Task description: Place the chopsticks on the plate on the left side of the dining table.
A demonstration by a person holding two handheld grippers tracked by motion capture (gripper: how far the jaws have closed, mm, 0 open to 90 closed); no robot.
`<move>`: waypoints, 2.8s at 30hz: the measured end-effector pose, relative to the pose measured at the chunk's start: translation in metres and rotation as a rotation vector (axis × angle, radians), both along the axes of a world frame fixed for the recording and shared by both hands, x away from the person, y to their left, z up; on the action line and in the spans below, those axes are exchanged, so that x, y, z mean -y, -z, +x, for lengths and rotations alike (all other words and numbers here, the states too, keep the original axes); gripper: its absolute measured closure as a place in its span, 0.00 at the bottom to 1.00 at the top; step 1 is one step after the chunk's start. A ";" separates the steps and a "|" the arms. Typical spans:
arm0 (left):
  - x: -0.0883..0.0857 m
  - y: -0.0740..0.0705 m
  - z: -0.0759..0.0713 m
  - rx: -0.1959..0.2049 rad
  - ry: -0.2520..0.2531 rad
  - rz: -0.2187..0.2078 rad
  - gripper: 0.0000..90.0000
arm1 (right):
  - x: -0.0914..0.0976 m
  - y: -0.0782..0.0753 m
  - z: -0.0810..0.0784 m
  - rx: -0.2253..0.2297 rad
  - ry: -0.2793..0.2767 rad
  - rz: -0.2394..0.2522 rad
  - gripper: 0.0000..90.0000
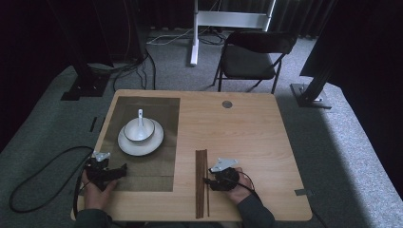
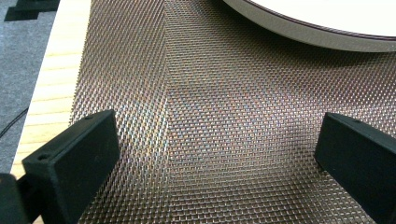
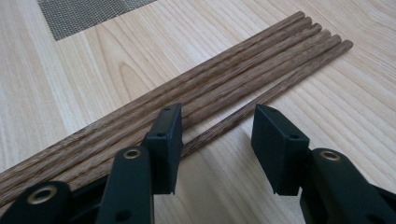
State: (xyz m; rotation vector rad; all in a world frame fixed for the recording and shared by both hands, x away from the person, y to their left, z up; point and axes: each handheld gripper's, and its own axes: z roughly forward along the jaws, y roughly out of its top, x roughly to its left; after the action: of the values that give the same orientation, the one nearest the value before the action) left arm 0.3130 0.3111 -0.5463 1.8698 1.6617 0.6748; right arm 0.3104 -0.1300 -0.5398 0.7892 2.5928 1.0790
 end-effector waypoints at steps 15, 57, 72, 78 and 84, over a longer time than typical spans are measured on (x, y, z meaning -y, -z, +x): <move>0.000 0.000 0.000 0.000 0.000 0.000 0.00 | 0.013 -0.001 0.009 -0.008 0.119 -0.015 0.77; 0.000 0.000 0.000 0.000 0.000 0.000 0.00 | 0.038 -0.007 0.027 0.010 0.324 -0.009 0.94; 0.000 0.000 0.000 0.000 0.000 0.000 0.00 | 0.036 -0.023 0.025 0.064 0.309 0.018 0.94; 0.000 0.000 0.000 0.000 0.000 0.000 0.00 | 0.031 -0.027 0.025 0.077 0.282 0.016 0.94; 0.000 0.000 0.000 0.000 0.000 0.000 0.00 | 0.026 -0.028 0.023 0.083 0.262 0.012 0.94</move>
State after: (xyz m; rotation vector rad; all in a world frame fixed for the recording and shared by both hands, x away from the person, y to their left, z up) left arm 0.3130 0.3112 -0.5463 1.8703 1.6616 0.6748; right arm 0.3338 -0.1565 -0.5122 1.0295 2.3362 1.0264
